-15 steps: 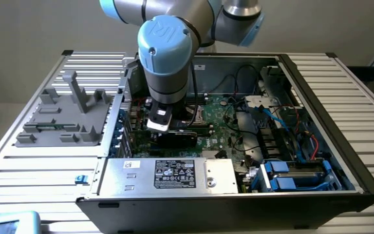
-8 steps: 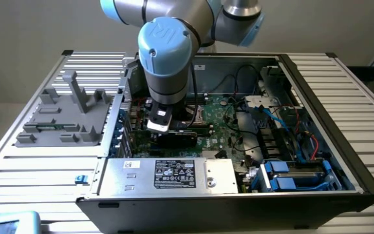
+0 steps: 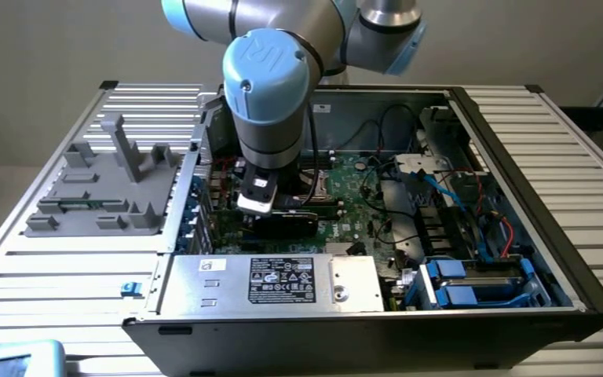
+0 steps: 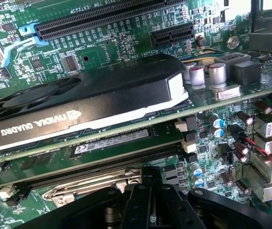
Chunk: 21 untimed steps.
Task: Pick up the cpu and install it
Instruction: 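Install the second cpu locking lever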
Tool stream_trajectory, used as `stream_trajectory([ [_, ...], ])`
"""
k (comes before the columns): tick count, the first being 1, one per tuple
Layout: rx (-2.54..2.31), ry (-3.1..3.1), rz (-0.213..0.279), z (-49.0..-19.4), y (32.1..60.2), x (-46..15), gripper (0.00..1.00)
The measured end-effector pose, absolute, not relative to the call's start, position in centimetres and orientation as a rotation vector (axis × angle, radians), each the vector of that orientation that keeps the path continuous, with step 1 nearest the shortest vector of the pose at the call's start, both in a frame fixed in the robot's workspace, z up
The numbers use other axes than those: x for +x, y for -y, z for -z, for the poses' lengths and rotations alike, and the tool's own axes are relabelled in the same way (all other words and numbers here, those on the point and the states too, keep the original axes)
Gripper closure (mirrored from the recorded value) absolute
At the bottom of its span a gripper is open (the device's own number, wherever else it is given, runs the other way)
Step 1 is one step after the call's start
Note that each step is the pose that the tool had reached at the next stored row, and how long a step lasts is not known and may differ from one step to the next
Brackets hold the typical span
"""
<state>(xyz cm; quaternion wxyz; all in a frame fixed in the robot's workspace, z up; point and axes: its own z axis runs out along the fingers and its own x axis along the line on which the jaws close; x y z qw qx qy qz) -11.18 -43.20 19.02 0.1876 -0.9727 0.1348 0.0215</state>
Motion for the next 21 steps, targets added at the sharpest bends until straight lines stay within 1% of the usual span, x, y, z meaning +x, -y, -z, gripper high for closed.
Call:
stream_trajectory([
  [21, -2.738, -0.379, -0.061, -18.97, 43.31, -11.18, 0.89],
])
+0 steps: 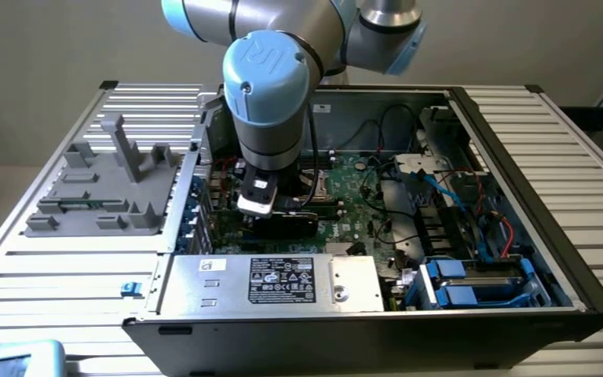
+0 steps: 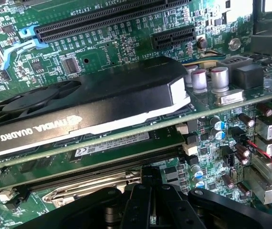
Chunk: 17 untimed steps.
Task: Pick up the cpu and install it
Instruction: 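Install the second cpu locking lever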
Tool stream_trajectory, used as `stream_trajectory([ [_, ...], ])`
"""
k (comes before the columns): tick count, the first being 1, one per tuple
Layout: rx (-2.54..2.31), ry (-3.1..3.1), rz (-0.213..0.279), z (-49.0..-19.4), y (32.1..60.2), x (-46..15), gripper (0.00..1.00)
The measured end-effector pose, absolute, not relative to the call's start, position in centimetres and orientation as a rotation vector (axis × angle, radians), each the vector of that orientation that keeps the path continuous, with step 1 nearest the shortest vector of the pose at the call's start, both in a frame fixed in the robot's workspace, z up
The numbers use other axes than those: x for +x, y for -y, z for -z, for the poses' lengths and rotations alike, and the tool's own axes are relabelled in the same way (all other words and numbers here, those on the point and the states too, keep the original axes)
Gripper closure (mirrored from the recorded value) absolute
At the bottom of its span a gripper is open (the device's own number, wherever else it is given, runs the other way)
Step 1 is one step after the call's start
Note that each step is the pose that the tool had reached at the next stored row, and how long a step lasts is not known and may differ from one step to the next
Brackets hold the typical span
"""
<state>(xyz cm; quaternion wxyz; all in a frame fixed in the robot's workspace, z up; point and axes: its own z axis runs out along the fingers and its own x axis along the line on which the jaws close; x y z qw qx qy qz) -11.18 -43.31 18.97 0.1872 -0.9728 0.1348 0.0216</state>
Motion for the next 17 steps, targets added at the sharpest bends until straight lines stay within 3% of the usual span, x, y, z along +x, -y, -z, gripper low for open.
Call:
stream_trajectory([
  [17, -2.738, -0.379, -0.060, -19.04, 42.85, -11.31, 0.89],
])
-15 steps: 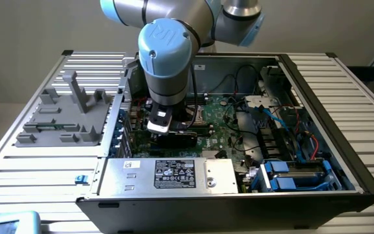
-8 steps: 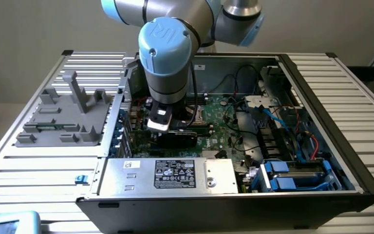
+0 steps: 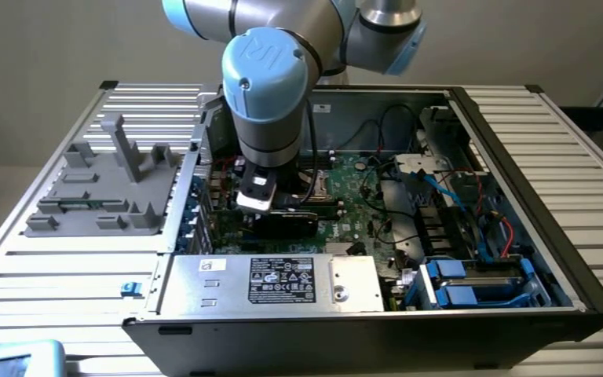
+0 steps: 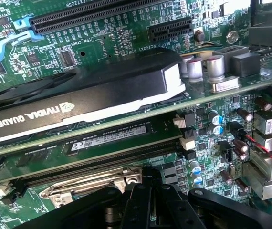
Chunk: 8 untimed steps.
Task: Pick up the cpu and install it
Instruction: 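Install the second cpu locking lever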
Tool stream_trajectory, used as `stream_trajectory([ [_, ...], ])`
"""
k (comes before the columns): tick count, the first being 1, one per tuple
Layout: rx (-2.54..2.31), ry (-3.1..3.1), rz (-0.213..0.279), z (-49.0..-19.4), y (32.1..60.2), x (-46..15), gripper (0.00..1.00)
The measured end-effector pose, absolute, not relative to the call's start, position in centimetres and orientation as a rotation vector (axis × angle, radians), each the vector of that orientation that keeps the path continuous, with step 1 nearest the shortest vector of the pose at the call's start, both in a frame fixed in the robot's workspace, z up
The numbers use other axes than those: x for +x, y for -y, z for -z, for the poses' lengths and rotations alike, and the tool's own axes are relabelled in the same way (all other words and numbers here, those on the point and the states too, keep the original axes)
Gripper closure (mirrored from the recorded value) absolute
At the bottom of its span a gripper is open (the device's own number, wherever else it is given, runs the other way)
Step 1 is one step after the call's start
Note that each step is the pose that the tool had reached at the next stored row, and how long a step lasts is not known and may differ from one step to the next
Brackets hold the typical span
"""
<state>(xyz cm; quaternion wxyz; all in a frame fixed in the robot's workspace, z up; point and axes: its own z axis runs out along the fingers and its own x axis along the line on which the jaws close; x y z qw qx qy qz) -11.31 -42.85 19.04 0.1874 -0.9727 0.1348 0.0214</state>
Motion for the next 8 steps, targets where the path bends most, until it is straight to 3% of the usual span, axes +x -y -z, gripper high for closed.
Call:
stream_trajectory([
  [8, -2.738, -0.379, -0.057, -19.01, 42.86, -11.32, 0.89],
])
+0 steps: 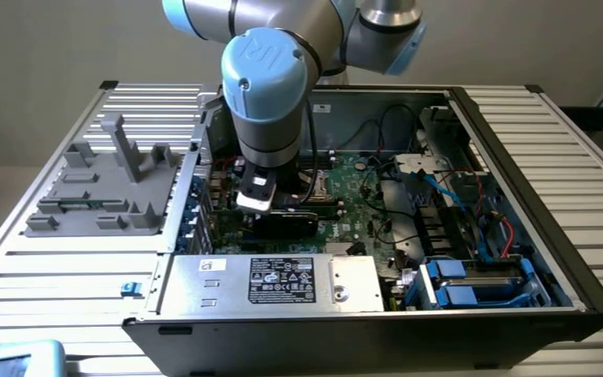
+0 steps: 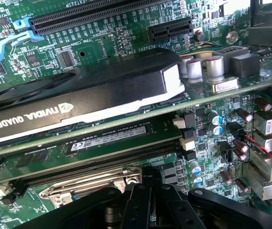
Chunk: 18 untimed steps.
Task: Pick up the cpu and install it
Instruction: 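Install the second cpu locking lever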
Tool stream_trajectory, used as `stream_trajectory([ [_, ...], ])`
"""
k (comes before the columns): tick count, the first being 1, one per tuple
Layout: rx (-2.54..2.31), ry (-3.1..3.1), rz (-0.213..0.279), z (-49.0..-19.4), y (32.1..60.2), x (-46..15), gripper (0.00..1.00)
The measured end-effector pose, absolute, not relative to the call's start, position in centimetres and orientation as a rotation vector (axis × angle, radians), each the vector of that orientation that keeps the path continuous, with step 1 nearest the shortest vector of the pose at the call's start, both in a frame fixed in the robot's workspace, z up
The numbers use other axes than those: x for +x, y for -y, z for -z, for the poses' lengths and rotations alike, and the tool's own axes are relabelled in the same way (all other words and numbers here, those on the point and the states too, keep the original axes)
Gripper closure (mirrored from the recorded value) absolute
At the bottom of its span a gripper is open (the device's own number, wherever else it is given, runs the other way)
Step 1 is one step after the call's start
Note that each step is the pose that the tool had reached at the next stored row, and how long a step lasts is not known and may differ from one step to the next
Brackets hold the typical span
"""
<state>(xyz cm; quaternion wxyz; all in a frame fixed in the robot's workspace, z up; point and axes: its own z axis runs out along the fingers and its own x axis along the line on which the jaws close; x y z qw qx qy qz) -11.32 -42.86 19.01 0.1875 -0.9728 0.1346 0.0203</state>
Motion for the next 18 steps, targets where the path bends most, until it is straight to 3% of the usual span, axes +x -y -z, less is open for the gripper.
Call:
stream_trajectory([
  [18, -2.737, -0.377, -0.047, -18.96, 43.28, -11.34, 0.89],
])
